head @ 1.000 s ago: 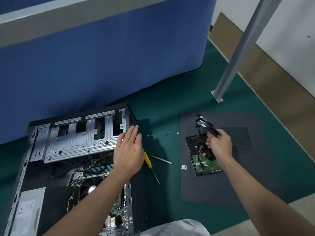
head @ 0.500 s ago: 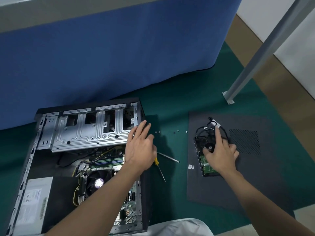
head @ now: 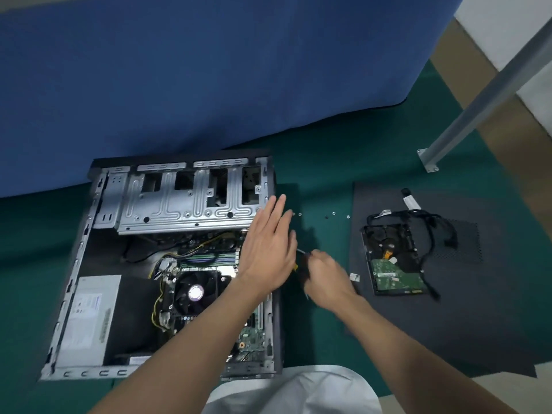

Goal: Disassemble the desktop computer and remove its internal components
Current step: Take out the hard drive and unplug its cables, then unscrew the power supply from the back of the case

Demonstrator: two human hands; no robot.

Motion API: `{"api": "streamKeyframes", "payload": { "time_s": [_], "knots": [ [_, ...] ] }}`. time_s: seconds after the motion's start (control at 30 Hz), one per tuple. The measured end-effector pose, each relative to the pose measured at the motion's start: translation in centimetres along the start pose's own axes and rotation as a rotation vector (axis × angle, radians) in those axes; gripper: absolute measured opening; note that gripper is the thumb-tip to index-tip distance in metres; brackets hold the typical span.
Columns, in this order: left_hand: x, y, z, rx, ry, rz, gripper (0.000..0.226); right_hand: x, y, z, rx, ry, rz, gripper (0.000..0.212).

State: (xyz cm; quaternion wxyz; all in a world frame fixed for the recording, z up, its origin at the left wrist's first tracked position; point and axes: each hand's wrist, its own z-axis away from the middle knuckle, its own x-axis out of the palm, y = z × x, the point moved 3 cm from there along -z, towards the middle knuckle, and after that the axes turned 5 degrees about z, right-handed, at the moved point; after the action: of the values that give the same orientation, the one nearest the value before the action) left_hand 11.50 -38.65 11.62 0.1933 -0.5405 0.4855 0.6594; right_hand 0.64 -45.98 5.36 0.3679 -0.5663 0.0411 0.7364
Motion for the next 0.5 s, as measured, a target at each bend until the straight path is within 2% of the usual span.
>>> {"api": "streamKeyframes", "payload": {
  "time_s": [0.07,0.17,0.27,0.4,0.5],
  "knots": [
    [-0.5,-0.3,1.0,0.016,-0.008,-0.015,0.048,1.2,-1.4,-1.0,-0.007,-0.034,-0.022,0.019],
    [-0.8,-0.7,2.7,0.067,-0.052,-0.043,0.049,2.1,-2.2,-2.4,0.034,-0.003,-0.045,0.015],
    [-0.9,-1.0,3.6,0.094,-0.095,-0.064,0.050,2.5,-2.4,-3.4,0.064,0.024,-0.048,0.020],
    [-0.9,-1.2,3.7,0.089,-0.105,-0.036,0.046,2.5,-1.9,-4.1,0.177,-0.078,-0.063,0.019],
    [-0.7,-1.3,3.7,0.067,-0.091,0.018,0.043,2.0,-0.7,-3.9,0.277,-0.134,-0.136,0.043]
  ]
}}
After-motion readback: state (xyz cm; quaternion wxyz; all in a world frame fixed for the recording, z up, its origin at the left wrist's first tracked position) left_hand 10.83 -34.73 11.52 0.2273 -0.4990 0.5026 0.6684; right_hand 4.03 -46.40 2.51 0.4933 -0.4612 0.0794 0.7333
